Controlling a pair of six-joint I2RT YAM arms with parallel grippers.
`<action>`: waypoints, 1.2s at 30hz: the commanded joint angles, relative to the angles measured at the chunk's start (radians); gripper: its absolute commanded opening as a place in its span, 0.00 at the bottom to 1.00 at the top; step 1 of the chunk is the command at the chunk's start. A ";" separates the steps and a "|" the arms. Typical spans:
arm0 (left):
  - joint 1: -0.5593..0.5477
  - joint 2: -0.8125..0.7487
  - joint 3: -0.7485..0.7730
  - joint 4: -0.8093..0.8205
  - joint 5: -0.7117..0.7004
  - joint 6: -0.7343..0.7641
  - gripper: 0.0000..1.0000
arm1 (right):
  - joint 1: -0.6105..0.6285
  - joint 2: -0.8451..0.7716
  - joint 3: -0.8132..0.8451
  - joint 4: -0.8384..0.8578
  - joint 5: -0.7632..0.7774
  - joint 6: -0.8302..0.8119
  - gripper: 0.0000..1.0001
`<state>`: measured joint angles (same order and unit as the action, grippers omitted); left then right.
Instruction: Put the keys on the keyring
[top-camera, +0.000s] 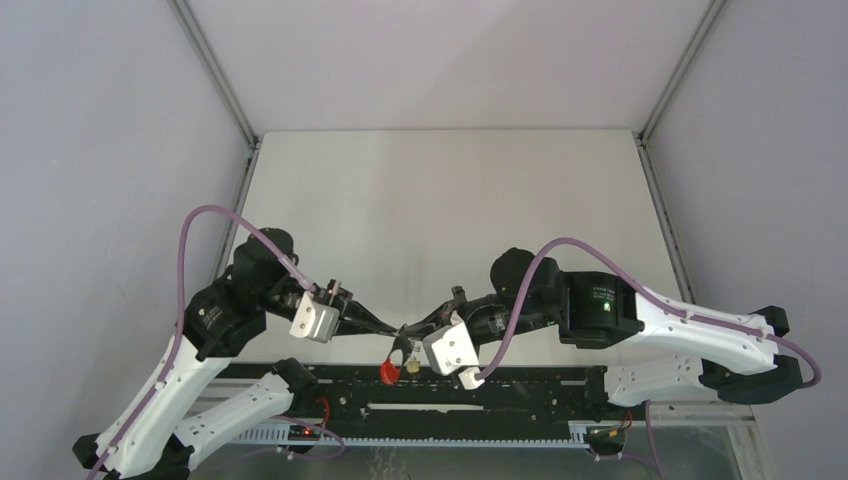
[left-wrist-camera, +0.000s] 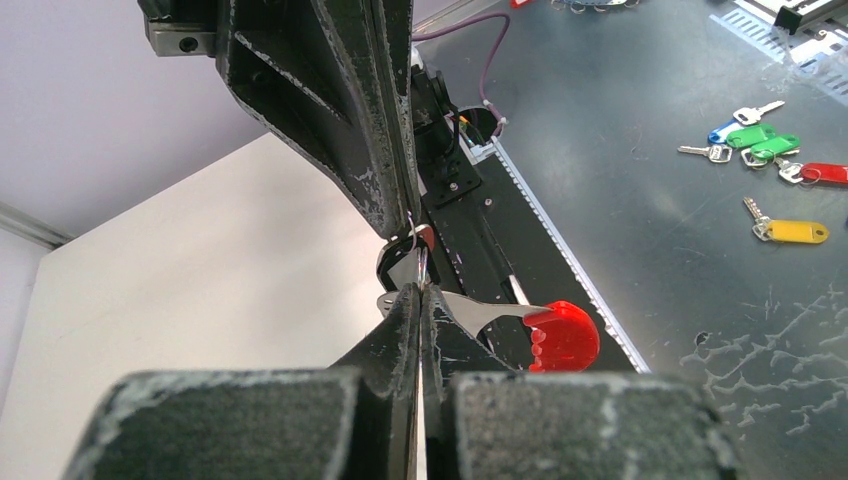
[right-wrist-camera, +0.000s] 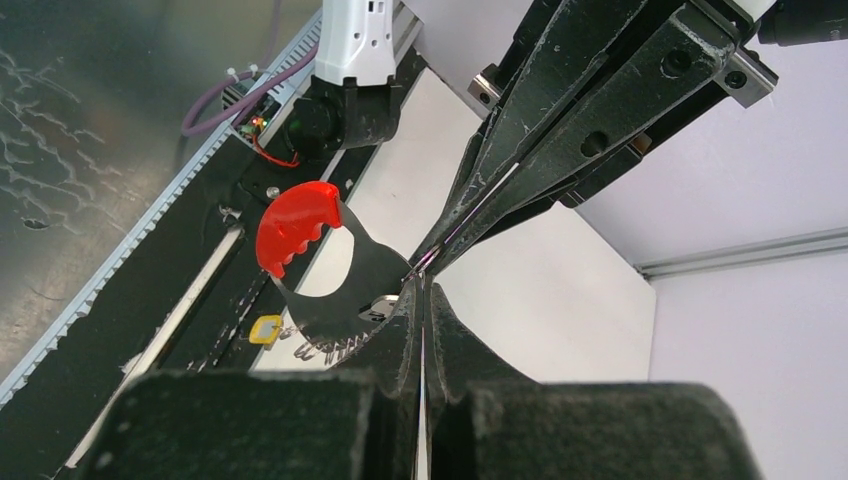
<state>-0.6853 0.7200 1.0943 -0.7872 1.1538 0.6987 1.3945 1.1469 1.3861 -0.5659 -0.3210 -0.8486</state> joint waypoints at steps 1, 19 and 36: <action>-0.004 -0.001 0.013 0.035 0.006 -0.015 0.00 | -0.003 -0.003 0.000 0.017 0.001 -0.002 0.00; -0.005 0.003 0.015 0.046 0.000 -0.025 0.00 | 0.014 0.002 0.001 -0.015 -0.023 -0.030 0.00; -0.006 0.002 0.010 0.048 -0.009 -0.030 0.00 | 0.024 0.017 0.007 0.011 -0.020 -0.040 0.00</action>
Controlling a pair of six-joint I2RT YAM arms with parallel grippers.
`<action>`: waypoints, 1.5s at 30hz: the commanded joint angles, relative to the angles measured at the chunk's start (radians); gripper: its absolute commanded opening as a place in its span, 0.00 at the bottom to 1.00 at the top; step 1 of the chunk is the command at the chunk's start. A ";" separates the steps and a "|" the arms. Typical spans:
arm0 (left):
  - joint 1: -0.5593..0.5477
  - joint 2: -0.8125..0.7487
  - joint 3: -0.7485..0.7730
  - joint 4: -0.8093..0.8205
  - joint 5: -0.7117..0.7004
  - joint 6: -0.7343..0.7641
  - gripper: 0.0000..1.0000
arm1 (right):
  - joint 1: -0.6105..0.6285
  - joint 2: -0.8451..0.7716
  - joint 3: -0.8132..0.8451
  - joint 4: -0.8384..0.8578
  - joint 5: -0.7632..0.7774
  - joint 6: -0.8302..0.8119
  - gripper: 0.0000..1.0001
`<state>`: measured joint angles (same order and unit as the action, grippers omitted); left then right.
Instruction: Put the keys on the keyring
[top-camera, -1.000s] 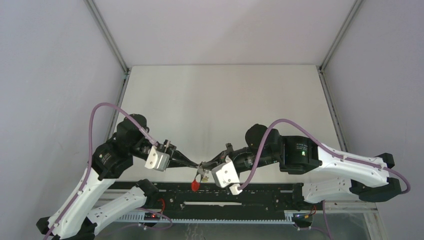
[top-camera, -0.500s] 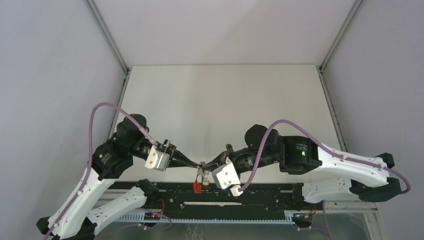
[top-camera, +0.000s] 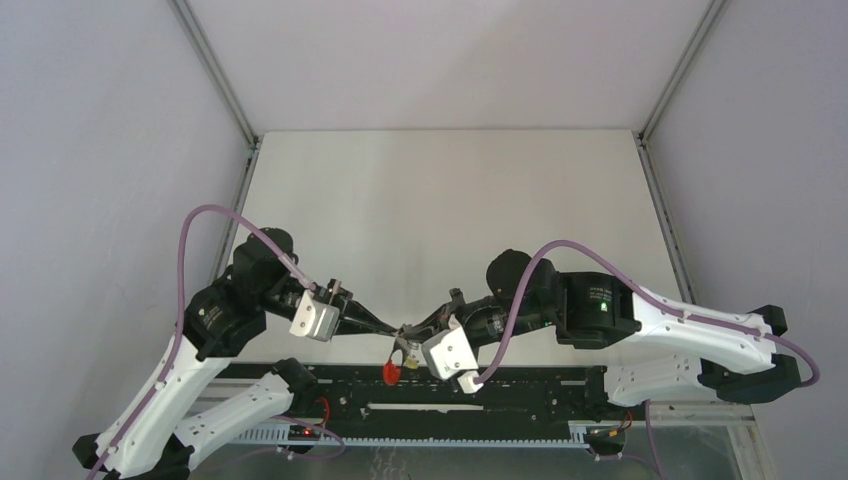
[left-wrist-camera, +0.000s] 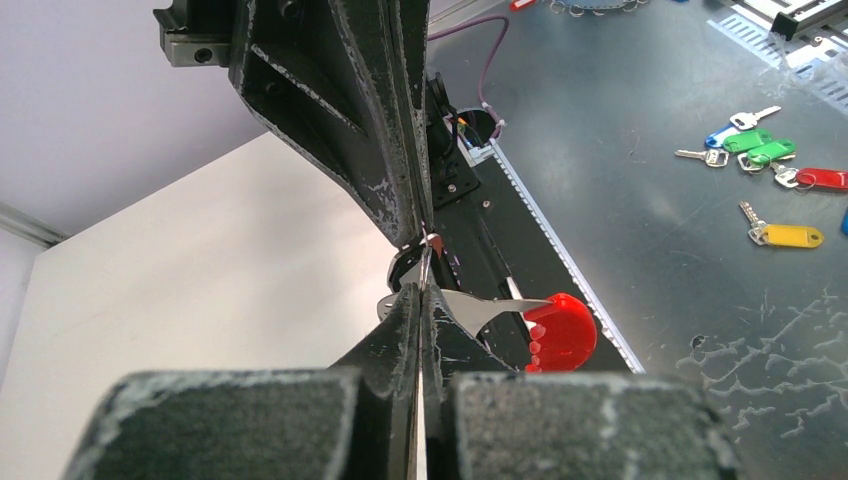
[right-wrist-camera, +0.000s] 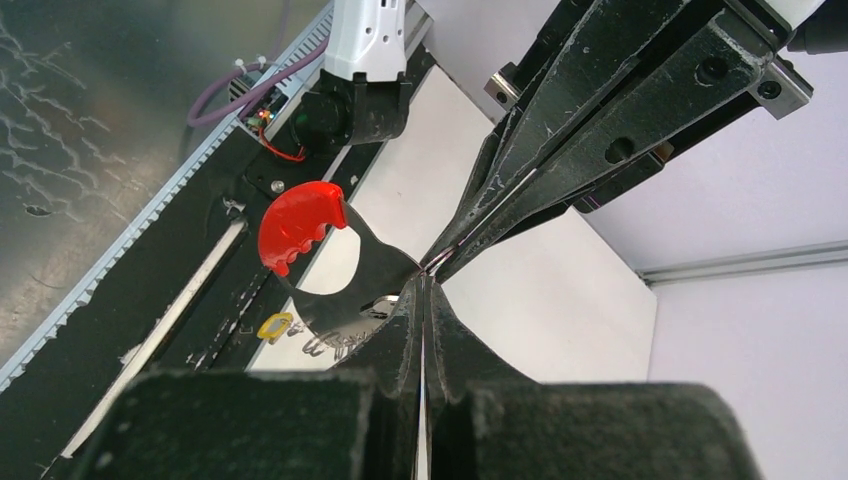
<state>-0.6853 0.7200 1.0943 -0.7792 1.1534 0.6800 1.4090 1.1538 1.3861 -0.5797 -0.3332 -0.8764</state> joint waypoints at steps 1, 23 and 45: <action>-0.006 0.003 0.009 0.040 -0.010 -0.012 0.00 | 0.010 0.012 0.009 0.028 -0.007 -0.012 0.00; -0.007 -0.001 -0.005 0.037 -0.021 -0.010 0.00 | 0.013 0.001 0.009 0.061 0.016 -0.010 0.00; -0.020 -0.001 -0.009 0.034 -0.026 0.000 0.00 | 0.009 0.032 0.041 0.061 0.004 -0.006 0.00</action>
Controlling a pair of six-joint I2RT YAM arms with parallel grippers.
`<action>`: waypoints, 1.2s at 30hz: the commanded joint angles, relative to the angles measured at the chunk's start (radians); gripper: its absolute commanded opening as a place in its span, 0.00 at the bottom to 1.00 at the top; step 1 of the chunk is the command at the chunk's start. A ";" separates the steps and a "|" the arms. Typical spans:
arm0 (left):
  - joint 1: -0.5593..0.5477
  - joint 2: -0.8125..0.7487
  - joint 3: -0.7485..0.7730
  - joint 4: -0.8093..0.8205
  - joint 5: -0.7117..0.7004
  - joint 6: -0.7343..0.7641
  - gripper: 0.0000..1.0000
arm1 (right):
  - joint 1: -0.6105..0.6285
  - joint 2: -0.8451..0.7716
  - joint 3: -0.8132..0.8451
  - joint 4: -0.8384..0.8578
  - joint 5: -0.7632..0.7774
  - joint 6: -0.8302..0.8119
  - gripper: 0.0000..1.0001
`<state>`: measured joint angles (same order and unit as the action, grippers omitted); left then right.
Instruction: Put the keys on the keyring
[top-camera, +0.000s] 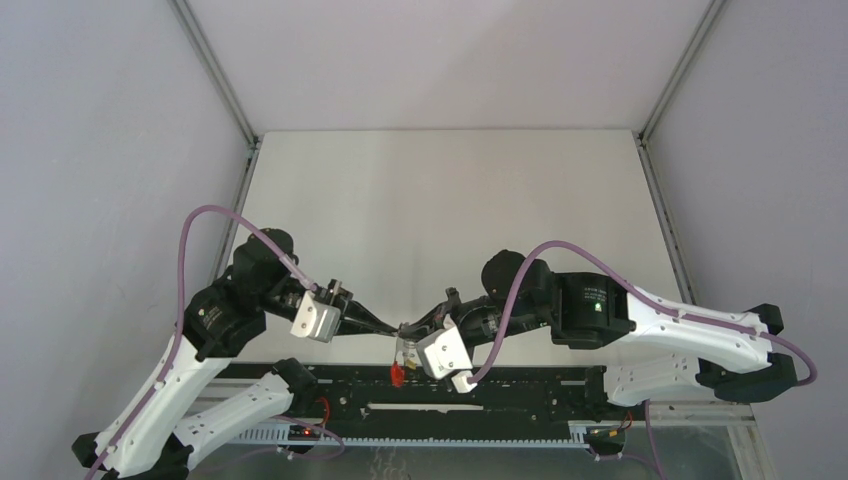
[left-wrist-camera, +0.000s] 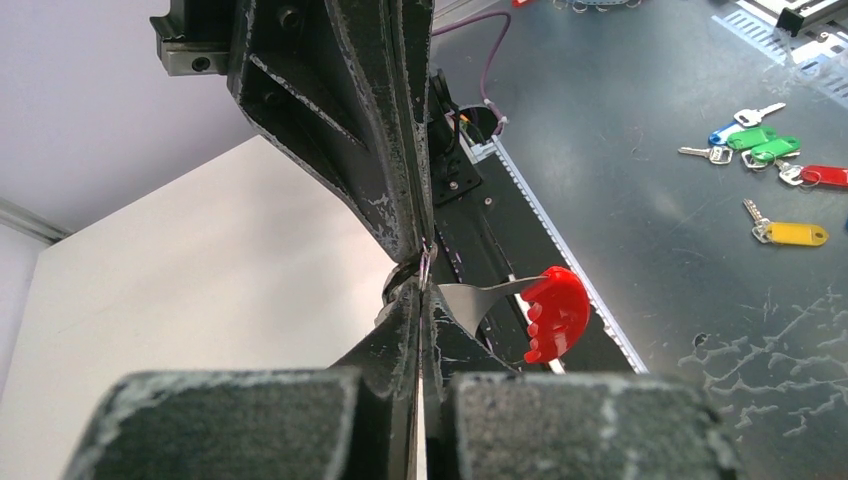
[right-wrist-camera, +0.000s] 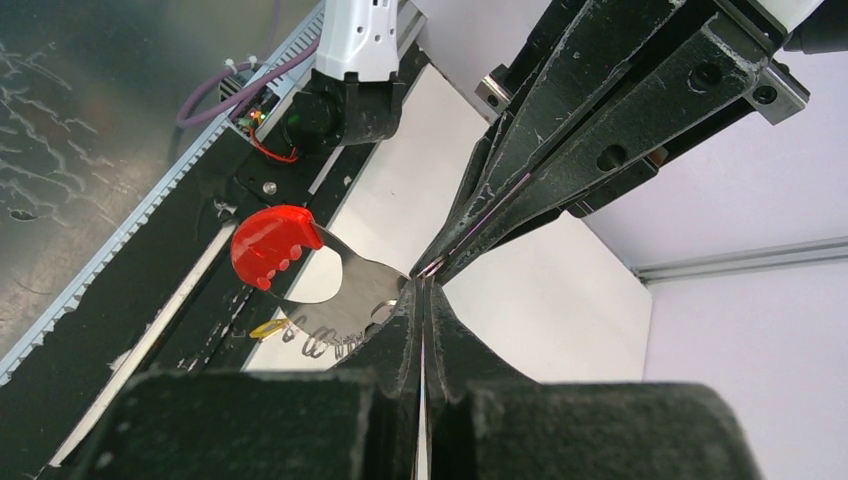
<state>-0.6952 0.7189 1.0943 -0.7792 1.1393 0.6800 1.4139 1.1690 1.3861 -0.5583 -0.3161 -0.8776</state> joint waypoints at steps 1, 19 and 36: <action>-0.012 0.001 -0.009 0.034 -0.013 0.002 0.00 | 0.004 0.022 0.048 0.034 -0.016 -0.004 0.00; -0.039 0.006 0.001 0.004 -0.031 0.052 0.00 | -0.013 0.071 0.096 0.020 0.012 0.036 0.00; -0.049 -0.003 0.006 -0.040 -0.046 0.099 0.00 | -0.016 0.032 0.020 0.193 0.077 0.099 0.00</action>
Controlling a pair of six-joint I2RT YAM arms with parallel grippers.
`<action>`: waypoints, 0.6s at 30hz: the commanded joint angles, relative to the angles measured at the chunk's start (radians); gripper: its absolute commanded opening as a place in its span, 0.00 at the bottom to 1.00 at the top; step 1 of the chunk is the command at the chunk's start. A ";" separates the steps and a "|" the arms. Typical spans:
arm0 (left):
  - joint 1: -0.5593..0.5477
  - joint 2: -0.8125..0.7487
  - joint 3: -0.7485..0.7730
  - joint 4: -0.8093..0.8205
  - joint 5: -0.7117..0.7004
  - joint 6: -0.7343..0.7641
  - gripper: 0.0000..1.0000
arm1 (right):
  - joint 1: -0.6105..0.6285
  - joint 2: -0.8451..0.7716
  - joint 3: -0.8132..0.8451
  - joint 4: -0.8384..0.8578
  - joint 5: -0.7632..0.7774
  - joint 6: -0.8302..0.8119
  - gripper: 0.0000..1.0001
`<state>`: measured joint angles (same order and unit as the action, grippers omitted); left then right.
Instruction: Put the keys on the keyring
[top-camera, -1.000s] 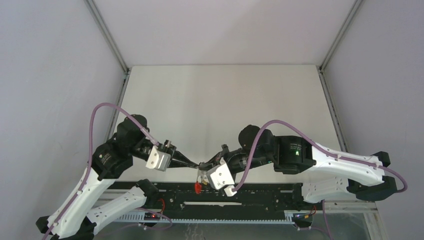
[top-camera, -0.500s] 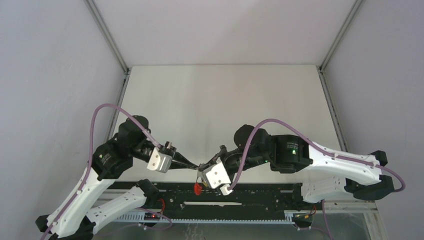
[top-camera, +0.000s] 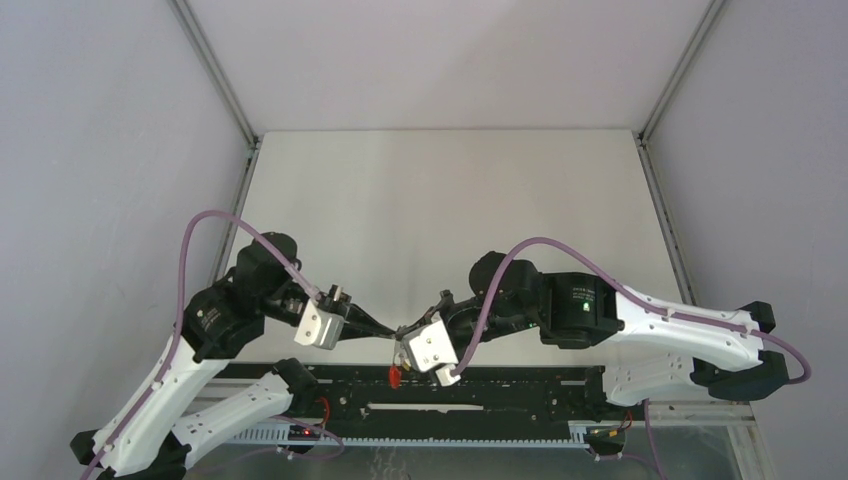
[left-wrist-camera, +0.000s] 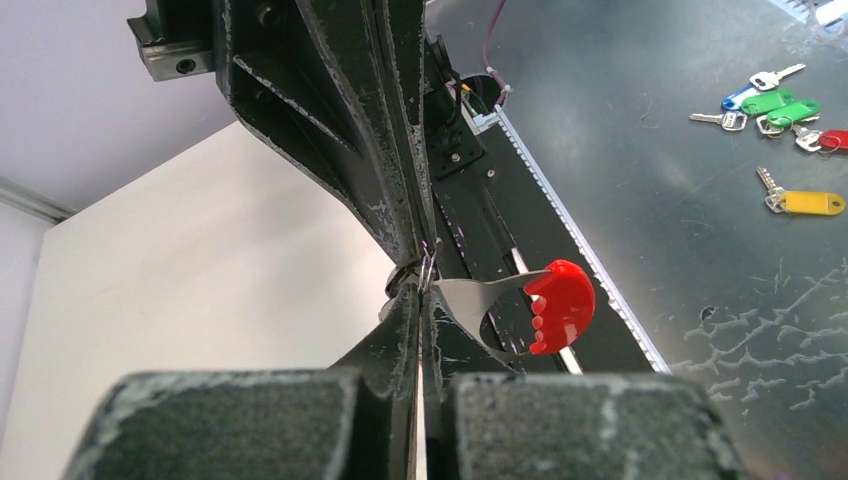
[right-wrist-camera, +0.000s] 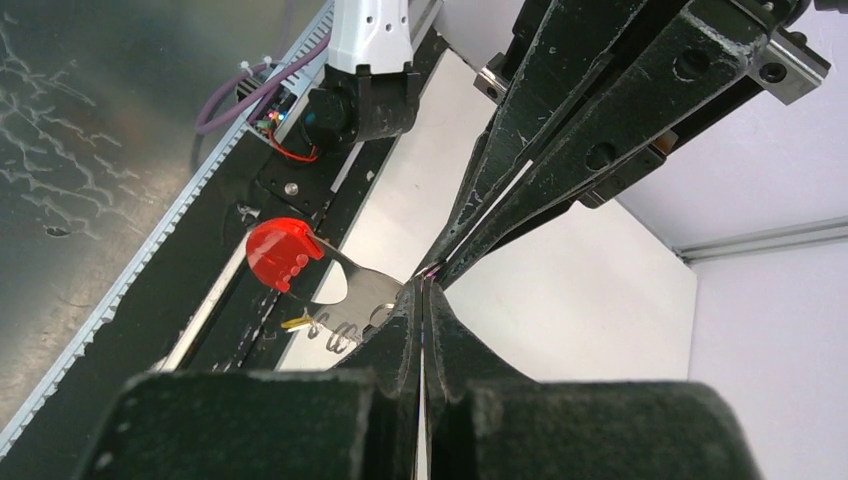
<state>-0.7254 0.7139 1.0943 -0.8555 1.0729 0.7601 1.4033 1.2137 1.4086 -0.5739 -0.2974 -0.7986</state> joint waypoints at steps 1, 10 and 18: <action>-0.019 0.005 0.007 0.036 0.021 0.020 0.00 | -0.005 -0.013 -0.006 0.218 0.055 0.022 0.00; -0.019 0.004 0.009 0.036 0.020 0.014 0.00 | -0.006 -0.005 -0.009 0.235 0.035 0.026 0.00; -0.020 0.001 0.007 0.036 0.025 0.019 0.00 | -0.016 -0.018 -0.028 0.237 0.019 0.045 0.00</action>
<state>-0.7269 0.7128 1.0943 -0.8551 1.0721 0.7609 1.3998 1.2030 1.3792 -0.4702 -0.2970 -0.7677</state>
